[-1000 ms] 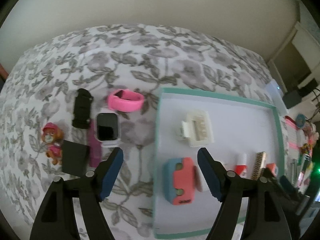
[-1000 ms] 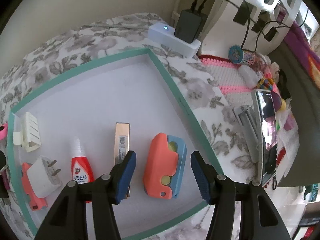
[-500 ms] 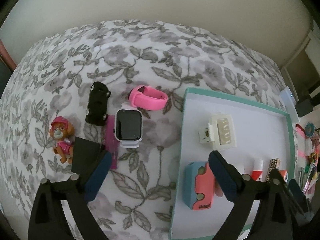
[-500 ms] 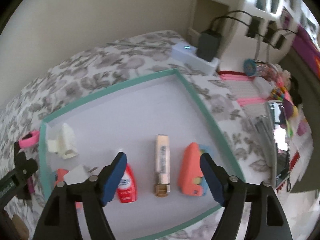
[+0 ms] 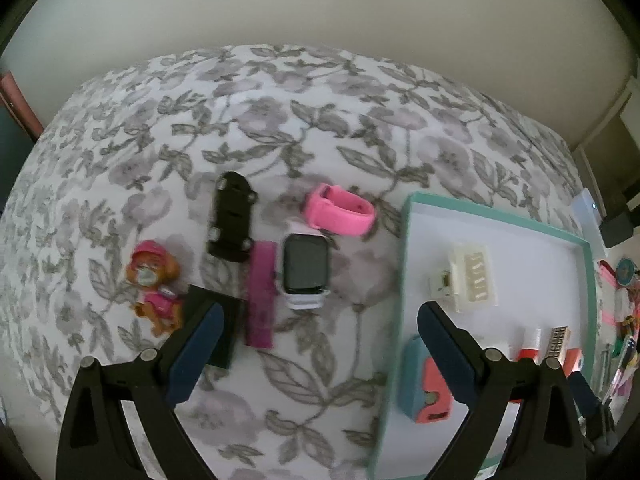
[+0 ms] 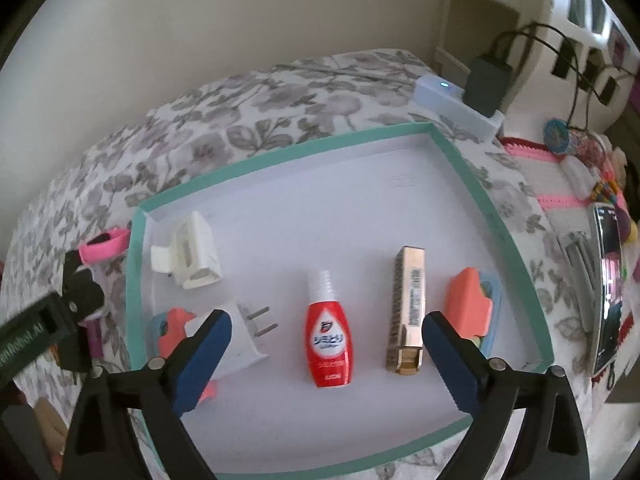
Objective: Organize rigid objects
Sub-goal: 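Move both grippers back to the pile of items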
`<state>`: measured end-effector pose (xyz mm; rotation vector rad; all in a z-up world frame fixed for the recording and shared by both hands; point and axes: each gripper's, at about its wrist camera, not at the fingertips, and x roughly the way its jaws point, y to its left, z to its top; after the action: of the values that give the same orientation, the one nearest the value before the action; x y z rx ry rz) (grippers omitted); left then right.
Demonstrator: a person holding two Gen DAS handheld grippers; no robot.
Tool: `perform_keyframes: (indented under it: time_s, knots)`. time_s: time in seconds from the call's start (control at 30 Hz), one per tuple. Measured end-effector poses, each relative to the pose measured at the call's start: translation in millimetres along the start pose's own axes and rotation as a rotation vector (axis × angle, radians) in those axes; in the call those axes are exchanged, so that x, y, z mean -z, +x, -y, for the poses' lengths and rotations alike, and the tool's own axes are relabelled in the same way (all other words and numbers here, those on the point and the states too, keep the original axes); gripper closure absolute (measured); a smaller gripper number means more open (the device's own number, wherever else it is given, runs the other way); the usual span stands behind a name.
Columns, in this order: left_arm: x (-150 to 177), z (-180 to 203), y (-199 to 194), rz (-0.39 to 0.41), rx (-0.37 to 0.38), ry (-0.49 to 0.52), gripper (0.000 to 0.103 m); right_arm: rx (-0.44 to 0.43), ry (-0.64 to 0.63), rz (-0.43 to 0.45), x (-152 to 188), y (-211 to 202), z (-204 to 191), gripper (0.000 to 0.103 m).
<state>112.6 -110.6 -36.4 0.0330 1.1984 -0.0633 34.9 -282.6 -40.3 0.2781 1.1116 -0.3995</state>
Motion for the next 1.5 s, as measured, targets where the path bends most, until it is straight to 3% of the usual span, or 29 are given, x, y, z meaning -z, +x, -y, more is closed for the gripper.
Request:
perform_keyframes:
  time_s: [0.17,0.6,1.23,1.5]
  knots:
    - [-2.8,-19.6,-4.5,0.015,-0.043,0.014,0.005,-0.017,-0.037,0.004,2.0,-0.9,-13.4,0.000]
    - [-15.4,-96.9,-17.5,0.037,-0.064,-0.095,0.005,-0.033,-0.119,0.021,5.8,-7.8,-51.6,0.000]
    - [-22.1,-168.0,-10.7,0.014,-0.082,-0.188,0.005,-0.233,-0.289,0.038,21.8,-16.1,-152.3,0.000]
    - [-22.1,-177.7,-1.1,-0.011,-0.060,-0.219,0.005,-0.260,-0.341,0.030,24.9,-13.4,-175.8,0.000]
